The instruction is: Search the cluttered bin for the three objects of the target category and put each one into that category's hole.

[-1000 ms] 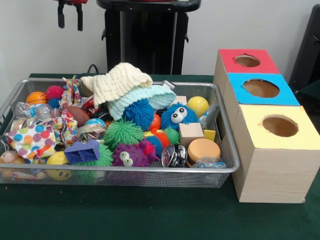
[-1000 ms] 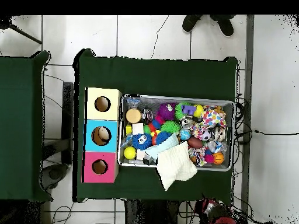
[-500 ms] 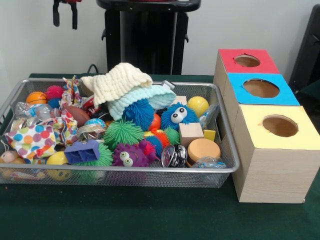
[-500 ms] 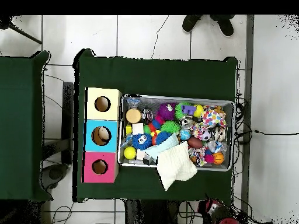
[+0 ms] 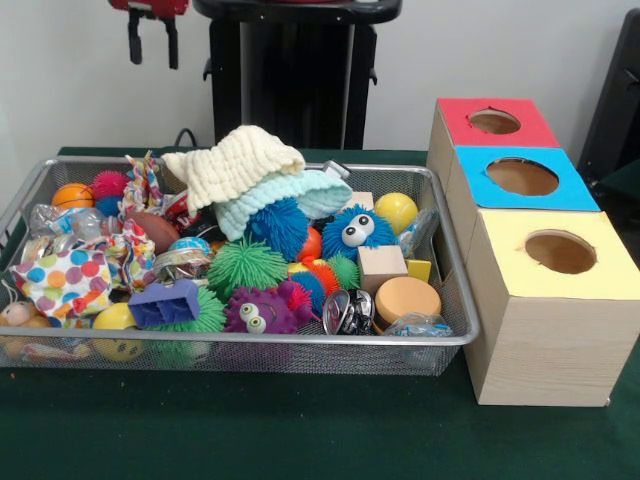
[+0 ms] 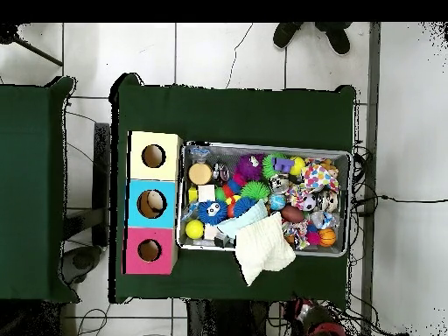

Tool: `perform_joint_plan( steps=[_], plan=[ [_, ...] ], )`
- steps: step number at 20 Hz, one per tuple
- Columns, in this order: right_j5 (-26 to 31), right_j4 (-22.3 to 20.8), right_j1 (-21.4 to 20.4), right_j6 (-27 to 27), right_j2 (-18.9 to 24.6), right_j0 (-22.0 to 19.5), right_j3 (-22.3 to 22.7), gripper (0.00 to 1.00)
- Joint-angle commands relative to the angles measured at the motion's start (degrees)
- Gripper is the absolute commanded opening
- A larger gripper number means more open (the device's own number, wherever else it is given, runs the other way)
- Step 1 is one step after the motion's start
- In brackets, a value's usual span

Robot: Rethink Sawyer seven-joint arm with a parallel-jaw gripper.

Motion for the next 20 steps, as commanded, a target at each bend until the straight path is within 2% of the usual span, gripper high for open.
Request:
perform_joint_plan(
  steps=[1,4,12,20],
  plan=[
    [-7.0,-5.7,14.3,6.6,-7.6,4.9,-10.6,1.00],
    [-8.4,-6.0,16.0,6.3,-8.5,5.3,-11.7,1.00],
    [-8.0,-5.4,17.1,4.8,-6.9,3.5,-12.2,1.00],
    [-6.6,-5.4,16.8,3.5,-5.0,1.3,-11.8,1.00]
  ],
)
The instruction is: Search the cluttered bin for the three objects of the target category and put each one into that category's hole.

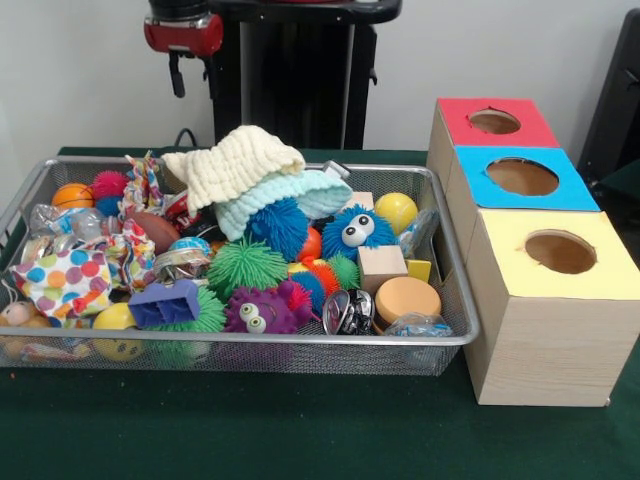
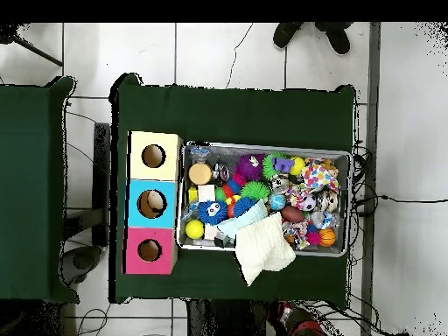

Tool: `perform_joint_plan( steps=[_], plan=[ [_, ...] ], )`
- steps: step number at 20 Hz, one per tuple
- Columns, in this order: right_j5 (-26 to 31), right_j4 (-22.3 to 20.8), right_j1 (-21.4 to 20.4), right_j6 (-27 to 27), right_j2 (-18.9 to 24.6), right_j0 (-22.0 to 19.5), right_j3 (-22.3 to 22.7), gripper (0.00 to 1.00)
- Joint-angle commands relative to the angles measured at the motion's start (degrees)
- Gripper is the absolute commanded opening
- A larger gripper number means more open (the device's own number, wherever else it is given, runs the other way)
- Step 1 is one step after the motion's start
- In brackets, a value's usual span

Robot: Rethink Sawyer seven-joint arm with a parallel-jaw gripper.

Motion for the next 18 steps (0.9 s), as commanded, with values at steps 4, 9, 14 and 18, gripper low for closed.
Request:
perform_joint_plan(
  steps=[4,9,14,18],
  plan=[
    [-1.3,-2.1,1.8,3.4,2.4,-2.2,-7.9,1.00],
    [-0.5,-1.8,1.7,3.0,3.4,-3.3,-7.7,1.00],
    [2.1,-1.3,1.3,1.3,6.3,-6.6,-7.1,1.00],
    [5.1,-1.2,2.3,-1.3,9.6,-10.9,-7.9,1.00]
  ],
)
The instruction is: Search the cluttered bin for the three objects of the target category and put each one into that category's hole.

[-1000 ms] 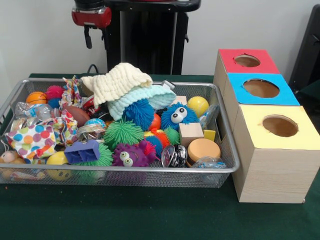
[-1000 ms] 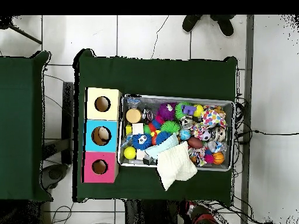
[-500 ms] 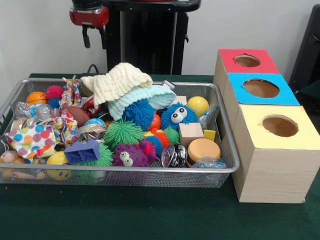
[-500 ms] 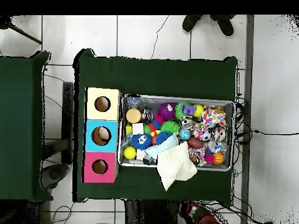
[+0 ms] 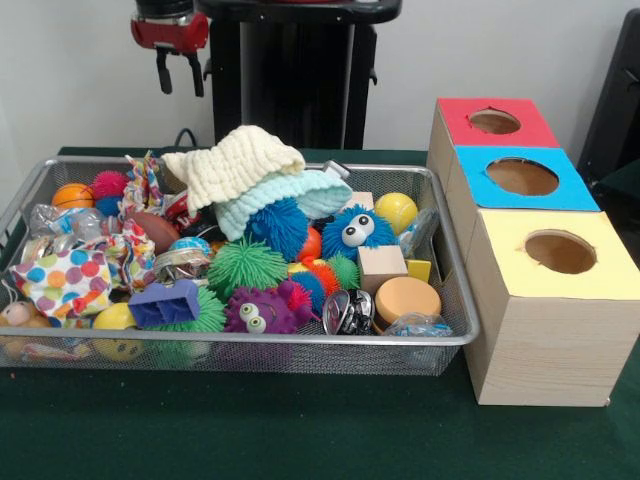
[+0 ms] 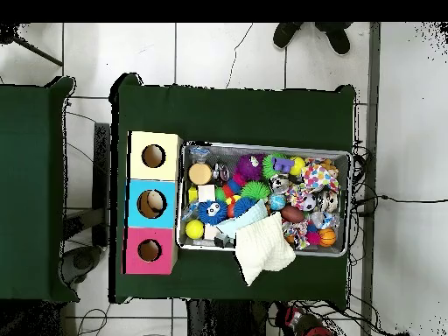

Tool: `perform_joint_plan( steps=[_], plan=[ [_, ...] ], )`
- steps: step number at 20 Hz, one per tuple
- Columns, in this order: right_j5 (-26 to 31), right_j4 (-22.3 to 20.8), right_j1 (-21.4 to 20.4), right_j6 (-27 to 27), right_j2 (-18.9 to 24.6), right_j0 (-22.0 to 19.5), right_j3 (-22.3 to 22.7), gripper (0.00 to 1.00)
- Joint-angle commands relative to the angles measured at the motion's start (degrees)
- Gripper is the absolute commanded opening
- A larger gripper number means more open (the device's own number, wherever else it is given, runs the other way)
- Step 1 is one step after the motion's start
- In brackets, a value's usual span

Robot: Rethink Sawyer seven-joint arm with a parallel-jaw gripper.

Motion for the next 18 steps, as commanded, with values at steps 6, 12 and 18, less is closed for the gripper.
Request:
perform_joint_plan(
  steps=[6,12,18],
  plan=[
    [7.1,-1.0,2.1,-2.4,10.8,-6.7,-8.6,1.00],
    [7.6,-1.1,2.8,-2.0,11.4,-6.8,-9.8,1.00],
    [9.0,-0.7,3.3,-2.8,13.1,-8.4,-10.5,1.00]
  ],
)
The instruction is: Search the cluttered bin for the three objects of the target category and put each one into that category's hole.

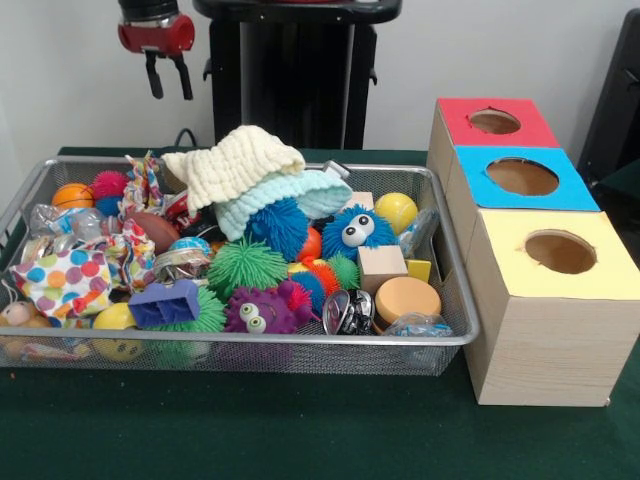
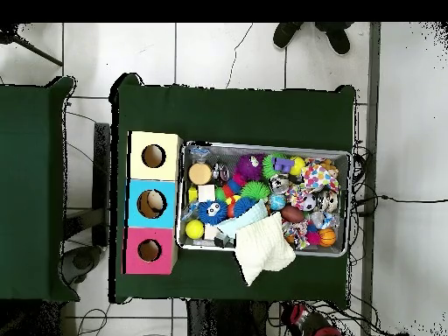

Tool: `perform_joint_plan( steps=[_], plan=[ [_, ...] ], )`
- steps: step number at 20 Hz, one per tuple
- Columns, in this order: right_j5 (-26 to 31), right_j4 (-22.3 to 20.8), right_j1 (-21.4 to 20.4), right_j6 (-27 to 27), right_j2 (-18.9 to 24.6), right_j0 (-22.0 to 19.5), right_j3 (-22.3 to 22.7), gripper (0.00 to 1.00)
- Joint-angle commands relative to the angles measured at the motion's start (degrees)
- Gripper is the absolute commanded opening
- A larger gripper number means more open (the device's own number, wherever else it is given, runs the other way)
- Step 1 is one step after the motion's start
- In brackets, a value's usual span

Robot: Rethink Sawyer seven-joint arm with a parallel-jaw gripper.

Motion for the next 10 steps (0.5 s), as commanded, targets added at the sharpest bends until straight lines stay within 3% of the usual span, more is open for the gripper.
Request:
perform_joint_plan(
  steps=[1,10],
  plan=[
    [6.9,-1.1,2.3,-3.3,7.6,-1.7,-10.4,1.00],
    [11.5,-2.9,3.6,-8.3,11.7,-7.2,-12.3,1.00]
  ],
)
